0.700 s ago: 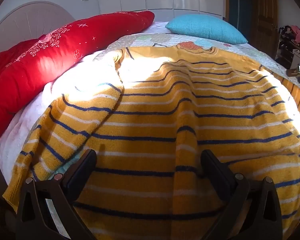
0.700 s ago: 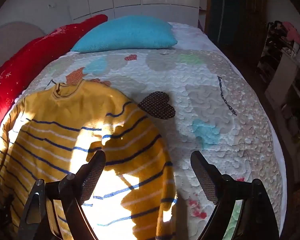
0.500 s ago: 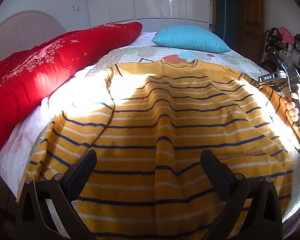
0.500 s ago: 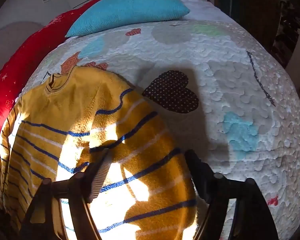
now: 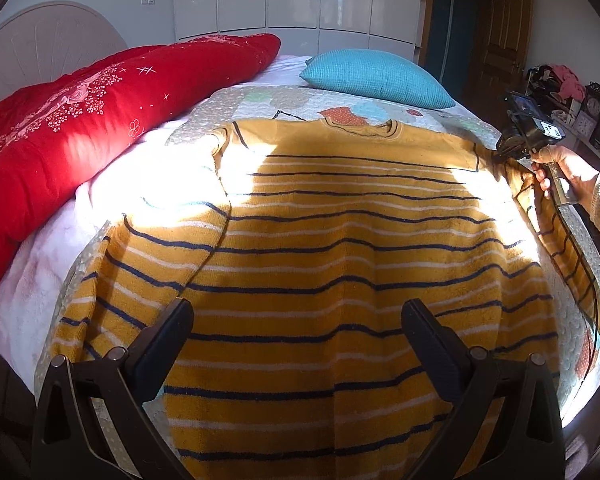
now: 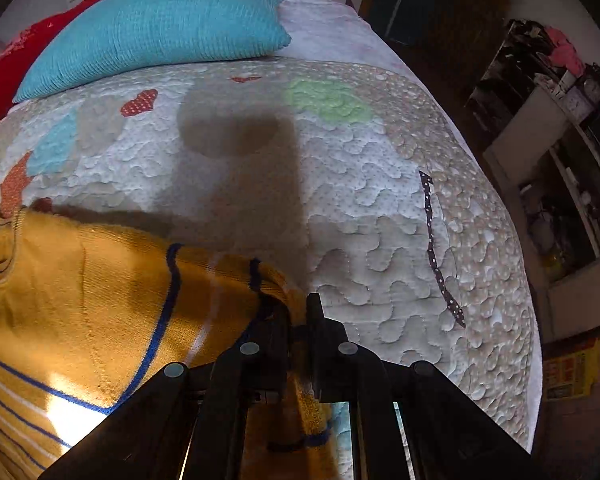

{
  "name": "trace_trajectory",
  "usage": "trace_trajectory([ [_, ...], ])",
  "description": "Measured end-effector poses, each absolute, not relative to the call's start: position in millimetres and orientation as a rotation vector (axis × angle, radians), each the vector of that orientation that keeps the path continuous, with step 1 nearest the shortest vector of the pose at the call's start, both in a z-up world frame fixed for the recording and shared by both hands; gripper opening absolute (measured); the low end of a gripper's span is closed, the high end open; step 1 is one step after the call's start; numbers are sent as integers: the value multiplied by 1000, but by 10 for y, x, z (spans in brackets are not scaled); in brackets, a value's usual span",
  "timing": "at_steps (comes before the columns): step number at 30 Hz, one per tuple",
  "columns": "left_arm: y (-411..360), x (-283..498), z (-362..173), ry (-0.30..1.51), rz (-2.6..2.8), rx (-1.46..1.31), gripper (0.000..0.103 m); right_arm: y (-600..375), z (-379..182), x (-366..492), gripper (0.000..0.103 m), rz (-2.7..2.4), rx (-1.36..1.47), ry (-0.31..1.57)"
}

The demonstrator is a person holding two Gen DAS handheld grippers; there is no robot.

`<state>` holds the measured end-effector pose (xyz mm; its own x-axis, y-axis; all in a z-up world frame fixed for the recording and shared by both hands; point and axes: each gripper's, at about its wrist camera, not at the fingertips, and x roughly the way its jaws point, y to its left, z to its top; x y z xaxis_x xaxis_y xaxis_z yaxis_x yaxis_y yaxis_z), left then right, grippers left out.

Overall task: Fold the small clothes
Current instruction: 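Grasp a sweater sleeve cuff with the right gripper and lift it across the body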

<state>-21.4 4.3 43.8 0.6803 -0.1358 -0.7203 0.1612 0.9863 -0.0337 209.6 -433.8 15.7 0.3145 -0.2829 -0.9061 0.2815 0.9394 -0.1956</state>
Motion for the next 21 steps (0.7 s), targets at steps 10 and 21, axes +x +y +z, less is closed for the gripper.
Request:
trace_trajectory([
  [10, 251, -441, 518, 773, -201, -103, 103, -4214, 800, 907, 60, -235, 78, 1057],
  [21, 55, -661, 668, 791, -261, -67, 103, -4369, 366, -1457, 67, -199, 333, 1060],
])
